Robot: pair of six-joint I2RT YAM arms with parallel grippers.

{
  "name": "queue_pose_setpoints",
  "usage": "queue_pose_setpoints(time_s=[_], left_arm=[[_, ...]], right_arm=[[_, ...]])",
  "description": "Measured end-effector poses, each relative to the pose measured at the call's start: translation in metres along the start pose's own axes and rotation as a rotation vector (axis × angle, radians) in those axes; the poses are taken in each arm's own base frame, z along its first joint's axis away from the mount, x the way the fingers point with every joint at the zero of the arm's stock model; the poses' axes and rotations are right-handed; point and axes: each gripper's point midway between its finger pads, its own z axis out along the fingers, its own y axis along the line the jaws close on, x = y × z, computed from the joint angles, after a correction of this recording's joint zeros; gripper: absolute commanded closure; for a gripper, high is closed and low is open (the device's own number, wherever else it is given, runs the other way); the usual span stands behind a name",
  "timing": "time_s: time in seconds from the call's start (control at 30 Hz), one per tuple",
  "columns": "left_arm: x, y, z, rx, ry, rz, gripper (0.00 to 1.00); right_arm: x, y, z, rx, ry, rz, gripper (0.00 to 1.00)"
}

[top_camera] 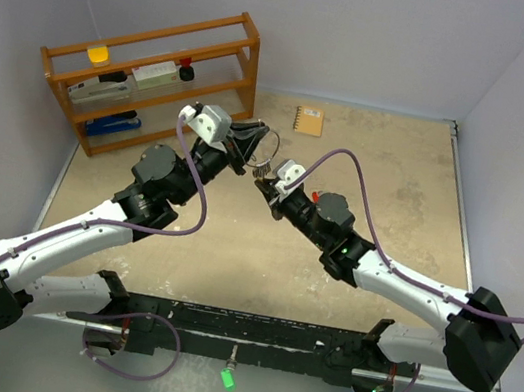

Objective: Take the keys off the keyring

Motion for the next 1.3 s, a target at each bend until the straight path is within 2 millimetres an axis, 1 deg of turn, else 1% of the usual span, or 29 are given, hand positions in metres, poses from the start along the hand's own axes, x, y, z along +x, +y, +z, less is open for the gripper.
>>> queue_pose_setpoints(time_s=[0.07,0.17,0.23,0.27,0.33,0.43,0.53,0.6,0.67,0.77,0.83,0.9,1.03,1.1,1.2,1.3], left_arm=[[0.0,0.003,0.0,-0.014,-0.001,0.008,1.0],[0.001,0.01,0.0,-0.052,0.002,0.028,0.79],[0.002,0.019,-0.001,-0.095,0.011,0.052,0.62],[0.002,0.025,-0.002,-0.127,0.02,0.069,0.59],[0.003,0.036,-0.004,-0.182,0.036,0.098,0.56],[0.005,0.052,-0.008,-0.266,0.062,0.137,0.54],[0.011,0.059,-0.013,-0.306,0.081,0.146,0.53],[0.018,0.06,-0.017,-0.309,0.09,0.148,0.54],[0.024,0.06,-0.02,-0.299,0.102,0.15,0.53],[0.033,0.053,-0.02,-0.255,0.113,0.15,0.48],[0.037,0.047,-0.02,-0.218,0.111,0.146,0.44],[0.044,0.039,-0.02,-0.168,0.11,0.143,0.41],[0.06,0.023,-0.023,-0.07,0.112,0.125,0.4],[0.064,0.016,-0.025,-0.033,0.101,0.107,0.4],[0.066,0.008,-0.027,0.007,0.069,0.078,0.39],[0.067,0.002,-0.03,0.038,0.04,0.047,0.34]], right_arm=[[0.0,-0.001,-0.001,0.004,0.004,0.0,1.0],[0.0,-0.004,-0.006,0.023,0.019,0.0,1.0],[-0.004,-0.01,-0.013,0.049,0.027,-0.004,1.0],[-0.005,-0.013,-0.017,0.061,0.033,-0.007,1.0],[-0.006,-0.02,-0.026,0.098,0.058,-0.017,1.0],[-0.002,-0.033,-0.037,0.157,0.128,-0.044,1.0],[0.0,-0.044,-0.045,0.204,0.183,-0.079,1.0],[-0.003,-0.05,-0.05,0.229,0.203,-0.101,1.0],[-0.009,-0.055,-0.053,0.245,0.214,-0.117,1.0],[-0.021,-0.061,-0.056,0.262,0.219,-0.134,1.0],[-0.03,-0.063,-0.056,0.264,0.215,-0.142,1.0],[-0.038,-0.064,-0.057,0.264,0.213,-0.147,1.0],[-0.055,-0.069,-0.057,0.274,0.215,-0.159,1.0],[-0.057,-0.07,-0.057,0.278,0.224,-0.165,1.0],[-0.053,-0.068,-0.057,0.278,0.245,-0.174,1.0],[-0.048,-0.068,-0.058,0.277,0.27,-0.183,1.0]])
